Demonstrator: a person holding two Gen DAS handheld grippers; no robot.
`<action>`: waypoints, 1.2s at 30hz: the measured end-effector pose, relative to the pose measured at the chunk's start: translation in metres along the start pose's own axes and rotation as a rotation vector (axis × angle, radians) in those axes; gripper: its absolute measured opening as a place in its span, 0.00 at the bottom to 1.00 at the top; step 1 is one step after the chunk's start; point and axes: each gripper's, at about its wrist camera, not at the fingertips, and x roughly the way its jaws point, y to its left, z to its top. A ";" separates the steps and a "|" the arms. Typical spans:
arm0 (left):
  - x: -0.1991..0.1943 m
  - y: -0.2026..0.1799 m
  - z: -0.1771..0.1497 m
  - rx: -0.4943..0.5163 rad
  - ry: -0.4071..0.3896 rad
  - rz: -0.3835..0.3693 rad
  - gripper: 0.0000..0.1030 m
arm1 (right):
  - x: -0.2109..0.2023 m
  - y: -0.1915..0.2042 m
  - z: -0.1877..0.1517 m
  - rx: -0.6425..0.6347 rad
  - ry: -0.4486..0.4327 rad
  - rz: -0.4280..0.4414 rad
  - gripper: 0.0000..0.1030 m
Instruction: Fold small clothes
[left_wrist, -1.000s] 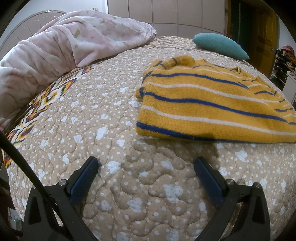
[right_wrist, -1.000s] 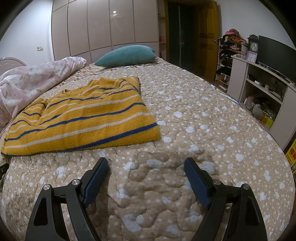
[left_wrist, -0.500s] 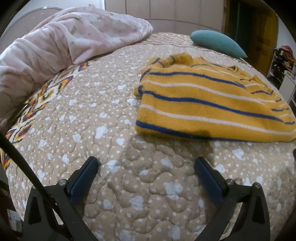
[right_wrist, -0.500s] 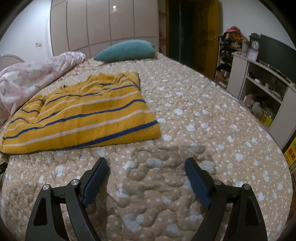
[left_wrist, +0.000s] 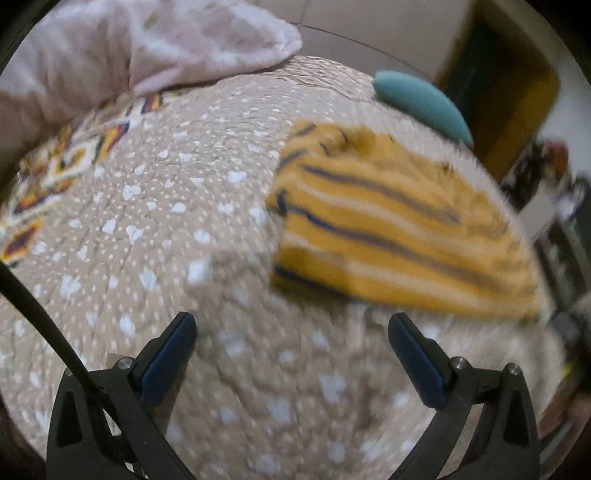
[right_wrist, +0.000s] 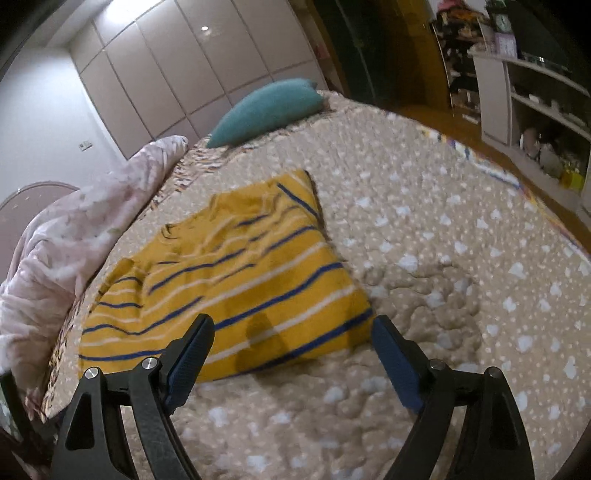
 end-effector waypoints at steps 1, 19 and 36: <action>0.002 0.007 0.013 -0.037 0.005 -0.031 1.00 | -0.004 0.008 -0.003 -0.026 -0.007 0.002 0.88; 0.100 -0.020 0.147 0.134 0.184 -0.217 1.00 | 0.068 0.276 -0.103 -0.836 0.094 0.215 0.84; 0.136 -0.019 0.185 0.036 0.318 -0.327 0.15 | 0.135 0.329 -0.097 -0.955 0.069 0.112 0.21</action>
